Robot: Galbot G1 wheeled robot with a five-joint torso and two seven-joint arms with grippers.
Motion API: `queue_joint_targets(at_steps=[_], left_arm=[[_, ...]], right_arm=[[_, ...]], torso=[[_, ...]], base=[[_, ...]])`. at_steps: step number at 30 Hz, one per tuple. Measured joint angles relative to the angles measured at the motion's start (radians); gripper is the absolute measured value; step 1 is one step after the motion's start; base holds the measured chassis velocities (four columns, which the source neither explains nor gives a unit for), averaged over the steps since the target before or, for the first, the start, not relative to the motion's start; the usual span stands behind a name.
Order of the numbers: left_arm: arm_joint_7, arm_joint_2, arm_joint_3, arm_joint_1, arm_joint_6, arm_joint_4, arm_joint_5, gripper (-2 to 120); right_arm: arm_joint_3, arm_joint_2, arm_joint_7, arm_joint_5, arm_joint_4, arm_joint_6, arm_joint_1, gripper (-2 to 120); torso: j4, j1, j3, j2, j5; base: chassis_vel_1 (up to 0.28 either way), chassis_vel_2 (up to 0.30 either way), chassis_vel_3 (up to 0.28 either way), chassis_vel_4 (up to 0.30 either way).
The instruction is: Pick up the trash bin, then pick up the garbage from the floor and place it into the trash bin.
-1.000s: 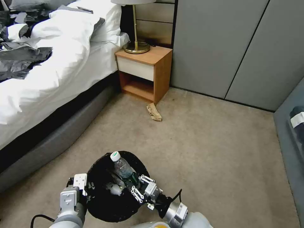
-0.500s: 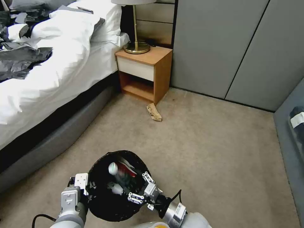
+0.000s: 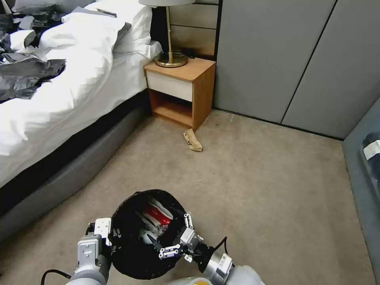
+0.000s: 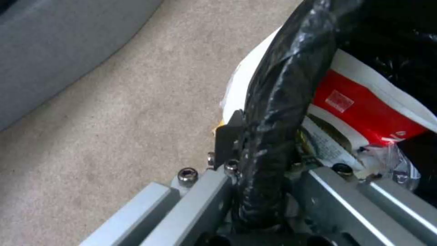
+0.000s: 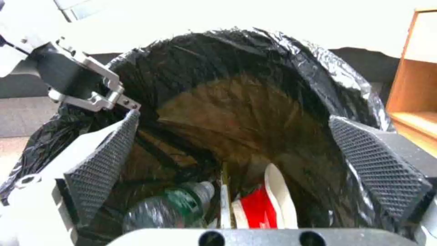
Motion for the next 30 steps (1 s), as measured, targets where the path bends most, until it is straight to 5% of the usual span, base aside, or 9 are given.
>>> queue_joint_targets(at_steps=[8,10,15,30], left_arm=[[0.002,0.007,0.000,-0.002,-0.002,0.001,0.000,0],[0.001,0.009,0.000,-0.003,-0.002,0.005,0.000,0],[0.000,0.013,-0.004,-0.006,-0.002,0.012,-0.002,0],[-0.009,0.019,-0.014,-0.012,-0.004,0.021,-0.027,0]], right_arm=[[0.024,0.009,0.017,0.003,0.034,0.000,0.007,100],[0.038,0.016,0.032,0.007,0.168,0.002,0.013,100],[0.093,0.020,0.070,0.023,0.263,-0.006,0.018,100],[0.225,0.108,0.221,-0.001,0.238,0.037,-0.070,100]], torso=[[-0.0002,0.000,0.000,0.000,0.0023],[-0.0003,0.000,0.000,0.000,0.0022],[-0.0001,0.000,0.000,0.000,-0.0002],[-0.0001,0.000,0.000,0.000,-0.0010]], base=[[0.000,0.000,0.000,0.000],[0.000,0.000,0.000,0.000],[0.000,0.000,0.000,0.000],[0.000,0.000,0.000,0.000]])
